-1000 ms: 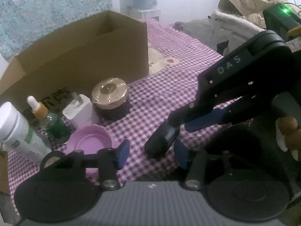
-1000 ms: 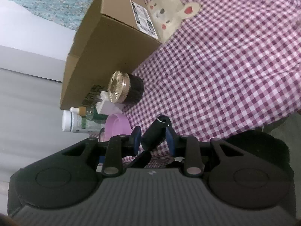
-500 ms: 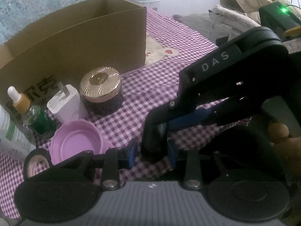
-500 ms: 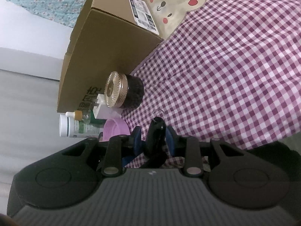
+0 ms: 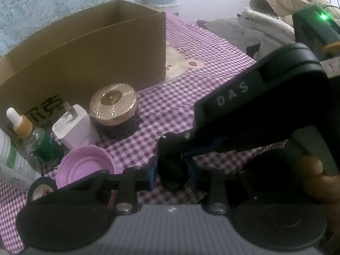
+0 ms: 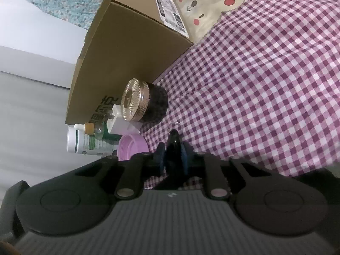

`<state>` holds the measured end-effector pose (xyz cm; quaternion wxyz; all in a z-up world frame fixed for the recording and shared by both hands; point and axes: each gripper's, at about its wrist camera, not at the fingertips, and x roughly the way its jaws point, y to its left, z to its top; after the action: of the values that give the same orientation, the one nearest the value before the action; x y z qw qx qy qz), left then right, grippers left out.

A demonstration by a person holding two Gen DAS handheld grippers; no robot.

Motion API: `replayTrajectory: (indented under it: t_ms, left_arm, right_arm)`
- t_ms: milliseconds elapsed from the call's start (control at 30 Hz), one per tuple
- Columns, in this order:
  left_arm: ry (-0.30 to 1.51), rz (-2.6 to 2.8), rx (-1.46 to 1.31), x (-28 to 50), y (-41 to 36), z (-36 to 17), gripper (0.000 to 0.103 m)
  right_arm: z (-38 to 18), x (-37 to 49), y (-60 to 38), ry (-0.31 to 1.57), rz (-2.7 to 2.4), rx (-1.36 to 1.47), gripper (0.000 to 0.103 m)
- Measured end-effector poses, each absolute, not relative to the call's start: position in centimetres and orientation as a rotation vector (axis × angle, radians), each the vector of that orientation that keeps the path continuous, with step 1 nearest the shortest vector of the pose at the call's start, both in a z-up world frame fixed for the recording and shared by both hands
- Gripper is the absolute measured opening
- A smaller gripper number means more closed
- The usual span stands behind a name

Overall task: Organize rigid objects
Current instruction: 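Close the right gripper on the black oval case and lift it, then carry the black oval case with the right gripper into the box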

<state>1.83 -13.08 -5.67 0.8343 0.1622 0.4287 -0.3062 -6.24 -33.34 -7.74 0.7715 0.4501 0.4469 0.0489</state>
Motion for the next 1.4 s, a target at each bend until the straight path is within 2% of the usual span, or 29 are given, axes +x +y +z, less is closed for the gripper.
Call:
replayTrajectory:
  t_ms: [367,667,933,1167,1400]
  left_arm:
    - [0.863,-0.627,0.327,0.8,-12.2,-3.7,0.022]
    - [0.722,-0.561,0.268,0.6,-9.5,2.4,0.022]
    - [0.627,-0.455,0.222,4.3,-5.8,8.3,0.022]
    - [0.745,-0.408,0.195,12.4,-3.7,9.5,0.022]
    - [0.979,-0.394,0.167,21.1,-2.8,6.3,0.022]
  right_arm:
    - [-5.3,-6.5,-32.2,0.919,0.130,0.921,0.014]
    - [1.3,-4.9,-29.4,0.803,0.225,0.799,0.014]
    - [8.4,1.2,-26.1,0.722,0.384,0.679,0.014]
    - [10.2,11.0,-23.9,0.816,0.459,0.669,0.014]
    - [6.3,20.2,-23.1,1.008,0.427,0.736,0.014]
